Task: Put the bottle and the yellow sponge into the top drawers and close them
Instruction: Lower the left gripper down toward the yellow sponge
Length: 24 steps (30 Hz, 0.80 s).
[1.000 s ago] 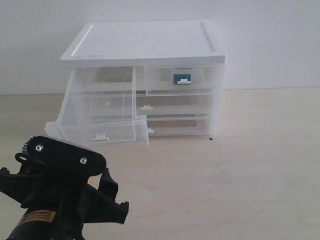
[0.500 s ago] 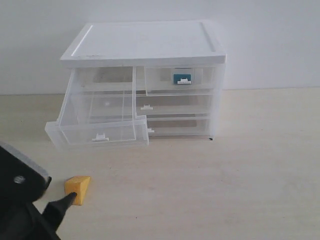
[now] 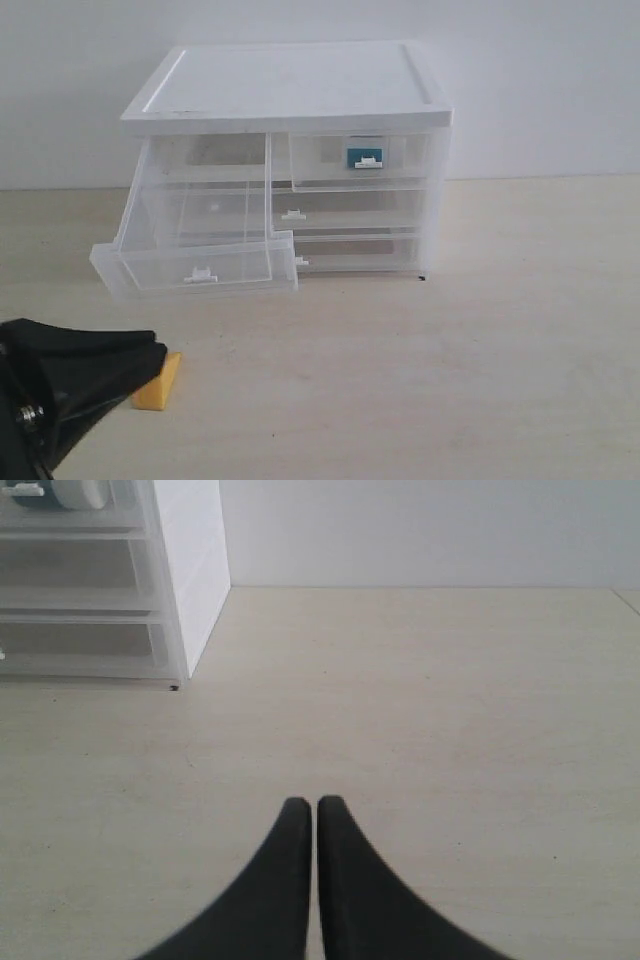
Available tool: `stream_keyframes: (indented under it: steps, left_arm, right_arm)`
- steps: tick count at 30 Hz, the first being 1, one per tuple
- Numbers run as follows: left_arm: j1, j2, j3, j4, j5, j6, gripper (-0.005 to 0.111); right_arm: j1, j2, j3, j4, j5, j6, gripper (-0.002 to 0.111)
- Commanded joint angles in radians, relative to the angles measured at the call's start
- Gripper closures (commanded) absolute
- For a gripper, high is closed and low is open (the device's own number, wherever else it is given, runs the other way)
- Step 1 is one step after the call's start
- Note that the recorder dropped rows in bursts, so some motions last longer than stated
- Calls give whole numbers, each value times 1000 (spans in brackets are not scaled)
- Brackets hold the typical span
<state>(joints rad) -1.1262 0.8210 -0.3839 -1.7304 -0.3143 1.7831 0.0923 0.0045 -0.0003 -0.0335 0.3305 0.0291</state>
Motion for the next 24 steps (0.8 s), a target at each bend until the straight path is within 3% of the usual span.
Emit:
stream_keyframes:
  steps: [1,6,10,14,16,19,24]
  left_arm:
    - [27,38,-21,22,366,212,103]
    - [27,109,-21,31,376,250,103]
    - [27,183,-48,171,445,250,103]
    - [132,272,-146,183,443,250,103]
    - [214,326,-208,183,556,246,103]
    - [309,388,-289,203,839,226,103]
    - [367,467,-363,400,1100,-35,103]
  right_arm:
    - [-2,-5,0,2,-9,-3,108]
    - [-2,-5,0,2,-9,-3,108]
    - [-2,-5,0,2,-9,-3,108]
    - [-2,-5,0,2,-9,-3,108]
    - [-2,-5,0,2,-9,-3,108]
    - [-2,-5,0,2,-9,-3,108]
    - [-2,-5,0,2,-9,-3,108]
